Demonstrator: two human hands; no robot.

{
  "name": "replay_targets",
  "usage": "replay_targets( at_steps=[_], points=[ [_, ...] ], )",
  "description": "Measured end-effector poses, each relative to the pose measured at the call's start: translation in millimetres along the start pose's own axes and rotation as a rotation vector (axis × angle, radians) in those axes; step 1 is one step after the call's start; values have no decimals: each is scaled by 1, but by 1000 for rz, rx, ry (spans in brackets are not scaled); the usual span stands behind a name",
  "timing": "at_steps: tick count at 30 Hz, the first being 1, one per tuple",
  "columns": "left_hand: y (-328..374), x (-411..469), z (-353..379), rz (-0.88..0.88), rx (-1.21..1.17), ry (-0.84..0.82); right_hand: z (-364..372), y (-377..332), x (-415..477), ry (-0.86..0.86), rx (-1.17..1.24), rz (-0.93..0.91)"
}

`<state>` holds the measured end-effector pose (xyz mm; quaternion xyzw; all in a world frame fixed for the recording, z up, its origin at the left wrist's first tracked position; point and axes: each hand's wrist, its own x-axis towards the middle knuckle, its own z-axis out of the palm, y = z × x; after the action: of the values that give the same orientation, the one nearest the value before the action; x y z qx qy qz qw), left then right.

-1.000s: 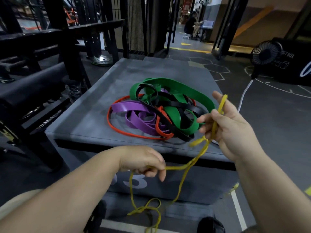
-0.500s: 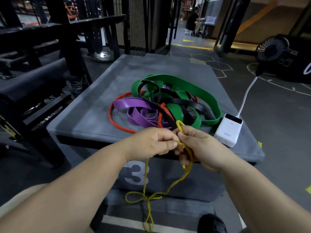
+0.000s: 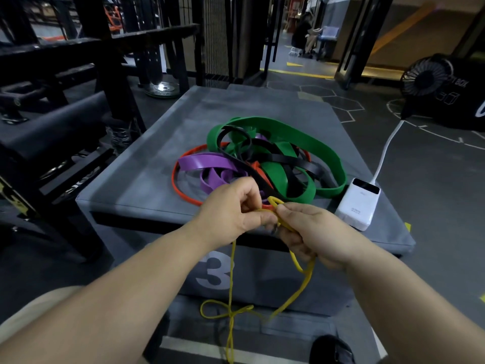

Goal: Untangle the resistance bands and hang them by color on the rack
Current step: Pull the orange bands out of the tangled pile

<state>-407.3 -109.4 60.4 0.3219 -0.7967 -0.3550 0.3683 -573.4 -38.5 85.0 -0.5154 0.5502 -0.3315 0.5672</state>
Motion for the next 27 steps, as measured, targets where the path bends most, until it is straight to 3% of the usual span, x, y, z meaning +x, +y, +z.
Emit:
replay_targets(
  at_steps=[5, 10, 18, 23, 27],
  points=[
    [-1, 2, -2, 53, -133, 4, 0, -5, -7, -82, 61, 31],
    [6, -1, 2, 100, -306, -195, -1, -9, -8, -146, 89, 44],
    [-10, 0, 3, -116, -243, -337, -25, -9, -4, -330, 457, -25],
    [-10, -2, -3, -170, -354, -322, -31, -13, -7, -226, 439, -35],
    [-15, -2, -3, -215, -246, -343, -37, -13, -6, -194, 458, -93]
  ],
)
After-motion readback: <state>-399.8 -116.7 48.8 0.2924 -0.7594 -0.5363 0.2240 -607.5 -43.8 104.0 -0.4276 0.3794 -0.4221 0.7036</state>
